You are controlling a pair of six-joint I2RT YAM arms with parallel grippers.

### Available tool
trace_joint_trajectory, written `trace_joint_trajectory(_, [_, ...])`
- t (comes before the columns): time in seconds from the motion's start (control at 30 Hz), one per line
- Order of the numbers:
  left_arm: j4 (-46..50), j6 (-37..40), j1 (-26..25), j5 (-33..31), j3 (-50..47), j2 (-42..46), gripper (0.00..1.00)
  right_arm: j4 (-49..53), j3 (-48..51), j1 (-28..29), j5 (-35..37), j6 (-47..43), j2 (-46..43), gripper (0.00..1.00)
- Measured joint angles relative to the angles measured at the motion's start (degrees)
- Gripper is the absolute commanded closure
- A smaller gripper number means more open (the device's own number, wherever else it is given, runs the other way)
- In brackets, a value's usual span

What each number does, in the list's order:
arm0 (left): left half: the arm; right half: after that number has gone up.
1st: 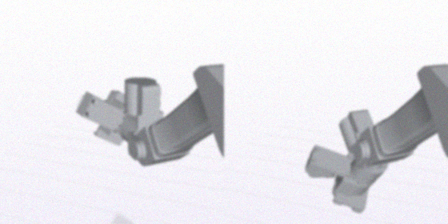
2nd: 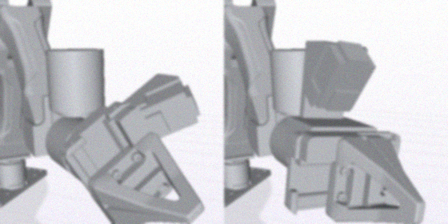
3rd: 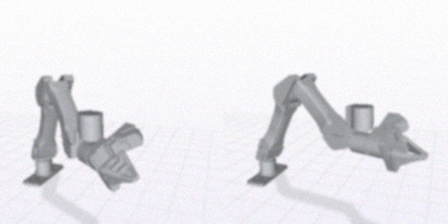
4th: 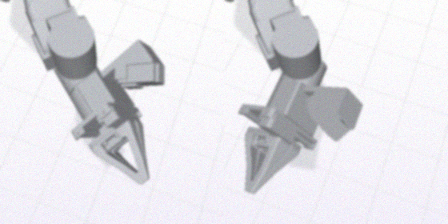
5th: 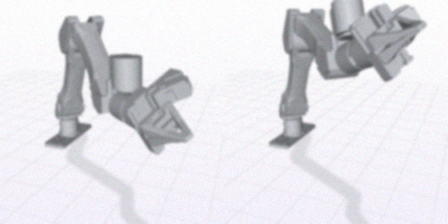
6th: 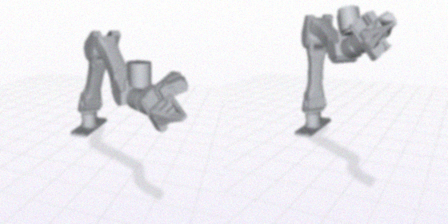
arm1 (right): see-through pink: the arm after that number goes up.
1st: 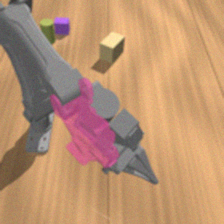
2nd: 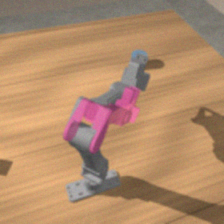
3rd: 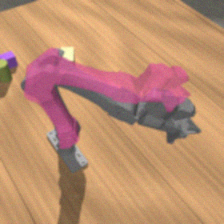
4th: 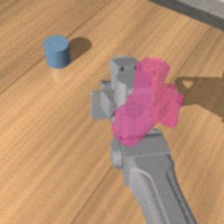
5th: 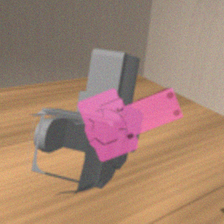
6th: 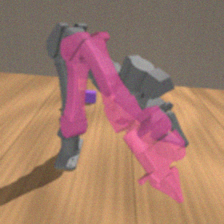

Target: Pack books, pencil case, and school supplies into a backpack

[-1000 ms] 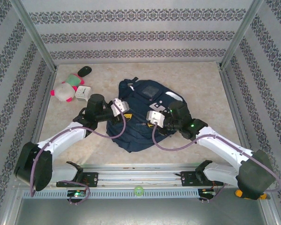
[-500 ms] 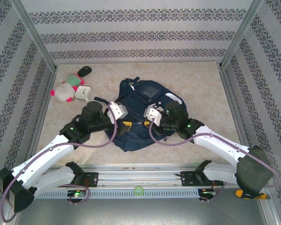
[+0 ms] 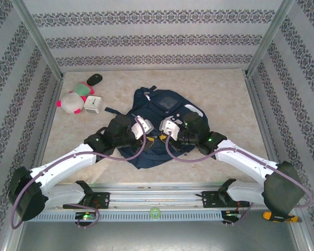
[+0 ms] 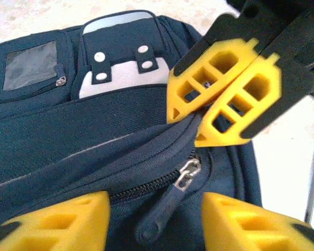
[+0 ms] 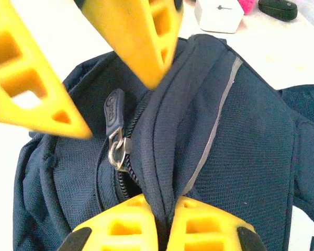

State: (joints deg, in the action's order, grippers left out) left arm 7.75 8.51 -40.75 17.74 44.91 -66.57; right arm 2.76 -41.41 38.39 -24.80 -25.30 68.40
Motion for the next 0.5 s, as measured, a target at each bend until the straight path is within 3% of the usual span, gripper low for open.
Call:
trace_joint_trajectory(0.17, [-1.68,-0.09,-0.61,0.00,-0.24,-1.11,0.60,0.39,0.00,0.02,0.37,1.62,0.13,1.00])
trace_joint_trajectory(0.33, [-3.74,-0.11,-1.09,-0.33,-1.62,-1.09,0.89,0.42,-0.09,0.02,0.37,2.75,0.13,1.00])
trace_joint_trajectory(0.43, [-3.96,0.42,-1.77,-0.28,-2.03,-0.79,0.99,0.42,-0.09,-0.02,0.37,2.91,0.13,1.00])
trace_joint_trajectory(0.5, [-3.74,0.87,-1.95,-1.01,-2.05,-0.26,1.00,0.33,-0.09,-0.28,0.31,2.86,0.13,1.00])
